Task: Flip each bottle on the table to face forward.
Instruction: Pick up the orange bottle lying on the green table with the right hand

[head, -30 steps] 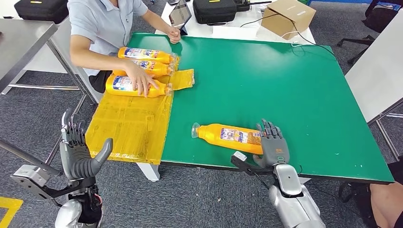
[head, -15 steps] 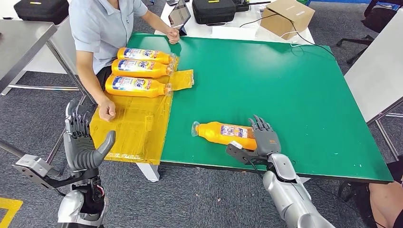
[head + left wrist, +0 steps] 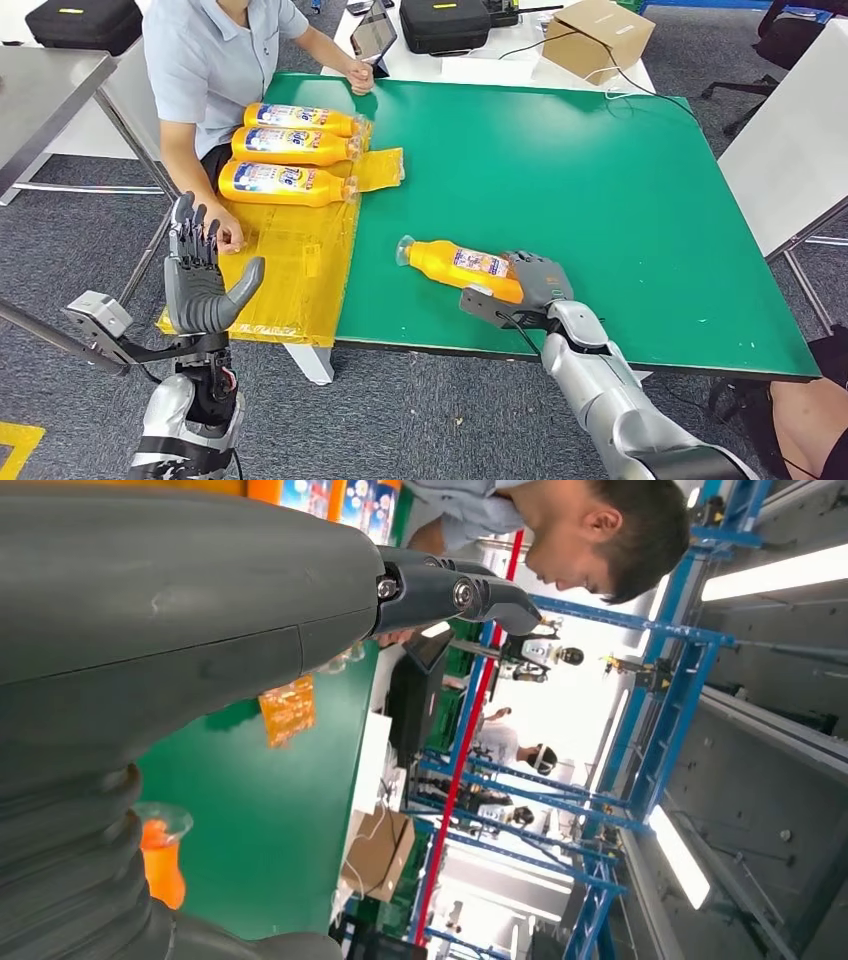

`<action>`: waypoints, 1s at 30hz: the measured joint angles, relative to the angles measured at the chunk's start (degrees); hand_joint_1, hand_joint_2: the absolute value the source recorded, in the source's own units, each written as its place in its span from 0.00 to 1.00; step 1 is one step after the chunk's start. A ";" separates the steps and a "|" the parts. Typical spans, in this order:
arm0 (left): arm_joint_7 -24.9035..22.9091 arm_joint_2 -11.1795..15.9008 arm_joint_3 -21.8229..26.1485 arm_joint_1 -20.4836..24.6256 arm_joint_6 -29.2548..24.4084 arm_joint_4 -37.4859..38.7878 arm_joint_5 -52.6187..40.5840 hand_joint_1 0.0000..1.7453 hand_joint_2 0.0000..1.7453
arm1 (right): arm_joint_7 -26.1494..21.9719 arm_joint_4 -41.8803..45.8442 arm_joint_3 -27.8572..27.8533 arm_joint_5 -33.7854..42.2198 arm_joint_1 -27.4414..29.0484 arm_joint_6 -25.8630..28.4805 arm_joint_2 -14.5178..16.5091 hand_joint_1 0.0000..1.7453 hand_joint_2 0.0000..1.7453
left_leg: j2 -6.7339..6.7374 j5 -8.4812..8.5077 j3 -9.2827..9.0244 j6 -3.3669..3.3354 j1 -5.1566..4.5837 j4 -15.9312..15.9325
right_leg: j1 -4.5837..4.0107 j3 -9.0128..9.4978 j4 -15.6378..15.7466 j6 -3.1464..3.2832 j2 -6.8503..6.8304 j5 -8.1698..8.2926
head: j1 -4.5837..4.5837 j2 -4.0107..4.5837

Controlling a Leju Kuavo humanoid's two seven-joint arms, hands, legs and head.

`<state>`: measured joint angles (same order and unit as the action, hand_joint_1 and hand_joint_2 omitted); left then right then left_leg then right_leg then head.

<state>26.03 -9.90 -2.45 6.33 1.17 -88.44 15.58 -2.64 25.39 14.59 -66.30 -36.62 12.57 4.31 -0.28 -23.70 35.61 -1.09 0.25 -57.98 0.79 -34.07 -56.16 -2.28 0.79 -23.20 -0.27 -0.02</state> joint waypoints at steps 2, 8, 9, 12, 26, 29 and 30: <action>-0.04 0.00 -0.02 0.01 -0.02 0.15 0.13 0.00 1.00 | 3.06 -0.80 1.08 -1.48 -1.12 -1.80 0.35 1.00 1.00 | 0.06 -0.02 -0.09 0.02 0.00 0.00 | -0.02 0.05 0.00 0.01 0.07 -0.01 | 0.00 0.00; -0.26 0.00 0.04 -0.11 -0.03 0.16 -0.24 0.00 1.00 | 5.18 -2.00 3.27 -2.32 -2.57 -3.58 0.95 1.00 1.00 | 0.04 -0.01 -0.13 0.03 0.03 0.00 | -0.02 0.14 0.00 0.03 0.06 -0.02 | 0.01 0.00; -0.30 0.00 0.07 -0.12 -0.03 0.16 -0.37 0.00 1.00 | 3.47 -2.06 3.33 -0.88 -2.57 -3.40 1.02 1.00 1.00 | 0.04 -0.01 -0.13 0.03 0.03 0.00 | -0.02 0.14 0.00 0.03 0.06 -0.02 | 0.01 0.00; -0.39 0.00 0.02 0.00 -0.04 0.32 -0.53 0.00 1.00 | -5.88 -2.04 2.17 7.20 -2.03 -3.12 1.31 1.00 1.00 | 0.05 -0.01 -0.13 0.02 0.02 0.00 | 0.00 0.12 0.00 0.01 0.08 0.00 | 0.01 0.00; -4.48 -0.39 -6.21 1.31 -6.14 9.46 -7.01 0.00 1.00 | -32.35 13.24 -4.90 39.91 8.91 -5.12 6.05 0.98 1.00 | -0.20 -0.01 0.22 0.02 0.02 0.00 | 0.01 -0.14 -0.03 0.01 -0.02 -0.03 | -0.01 0.00; -4.72 -1.47 -10.33 -0.45 -3.44 11.84 -5.92 0.00 1.00 | -33.21 23.01 -4.52 44.77 13.09 -2.31 7.55 0.94 1.00 | -0.20 -0.03 0.37 0.01 0.01 0.00 | 0.03 -0.27 -0.01 0.01 -0.02 -0.04 | 0.00 0.00; -4.81 -1.79 -11.46 -0.90 -3.02 12.22 -5.38 0.00 1.00 | -33.38 25.79 -4.16 45.49 14.17 -1.00 7.86 0.93 1.00 | -0.20 -0.03 0.42 0.00 0.00 0.00 | 0.03 -0.31 0.01 0.01 -0.02 -0.04 | 0.00 0.00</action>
<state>21.22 -11.69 -13.91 5.43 -1.85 -76.21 10.21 -36.01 51.17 10.44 -20.81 -22.45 11.58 12.17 -0.48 -23.73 36.03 -1.09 0.26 -57.98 0.83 -34.38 -56.16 -2.27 0.77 -23.24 -0.27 -0.02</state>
